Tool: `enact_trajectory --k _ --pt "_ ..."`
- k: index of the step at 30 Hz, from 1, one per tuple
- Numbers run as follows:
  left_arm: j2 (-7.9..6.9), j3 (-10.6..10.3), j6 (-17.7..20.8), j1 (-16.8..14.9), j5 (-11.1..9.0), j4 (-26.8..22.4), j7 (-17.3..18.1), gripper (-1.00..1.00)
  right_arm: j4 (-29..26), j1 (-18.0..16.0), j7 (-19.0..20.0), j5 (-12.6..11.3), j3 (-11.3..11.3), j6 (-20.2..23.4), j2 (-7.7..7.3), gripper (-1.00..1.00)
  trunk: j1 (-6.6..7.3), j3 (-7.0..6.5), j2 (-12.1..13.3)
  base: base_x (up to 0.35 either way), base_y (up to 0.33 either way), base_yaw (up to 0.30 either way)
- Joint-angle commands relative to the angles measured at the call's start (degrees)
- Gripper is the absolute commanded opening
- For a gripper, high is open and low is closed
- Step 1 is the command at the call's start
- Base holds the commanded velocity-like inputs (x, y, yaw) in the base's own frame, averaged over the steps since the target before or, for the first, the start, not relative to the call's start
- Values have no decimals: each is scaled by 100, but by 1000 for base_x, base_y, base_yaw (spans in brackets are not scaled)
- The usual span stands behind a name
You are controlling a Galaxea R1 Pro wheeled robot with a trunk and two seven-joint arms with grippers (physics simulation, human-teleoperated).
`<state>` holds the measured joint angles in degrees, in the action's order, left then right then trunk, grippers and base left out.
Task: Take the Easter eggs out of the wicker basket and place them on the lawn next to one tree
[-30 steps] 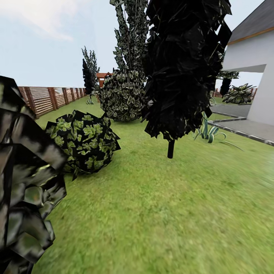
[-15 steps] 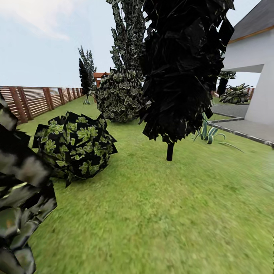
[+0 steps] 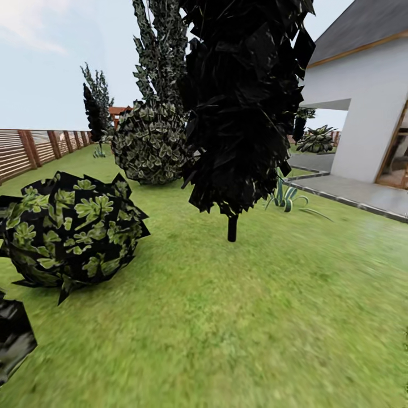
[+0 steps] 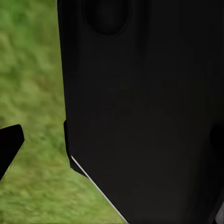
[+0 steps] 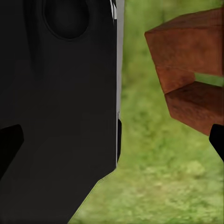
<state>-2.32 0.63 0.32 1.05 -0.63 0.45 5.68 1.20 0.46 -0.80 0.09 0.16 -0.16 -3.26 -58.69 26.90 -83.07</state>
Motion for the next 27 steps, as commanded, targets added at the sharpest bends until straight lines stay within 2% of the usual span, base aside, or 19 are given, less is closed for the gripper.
enact_trajectory --k 1,6,18,27 --pt "-2 7 3 1 -7 -3 21 100 3 -2 -8 1 2 -2 0 100 -4 3 -1 317 0 -234" --pt "-3 7 3 1 -7 -1 21 100 3 -2 -8 0 2 -2 0 100 -4 3 -1 317 0 -169" --pt "-1 7 3 1 -7 -1 21 100 3 -2 -8 -1 8 -2 7 100 -4 3 -1 317 0 -28" --pt "-1 7 3 1 -7 -1 21 100 3 -2 -8 -1 11 -8 9 100 -4 3 -1 317 0 -250"
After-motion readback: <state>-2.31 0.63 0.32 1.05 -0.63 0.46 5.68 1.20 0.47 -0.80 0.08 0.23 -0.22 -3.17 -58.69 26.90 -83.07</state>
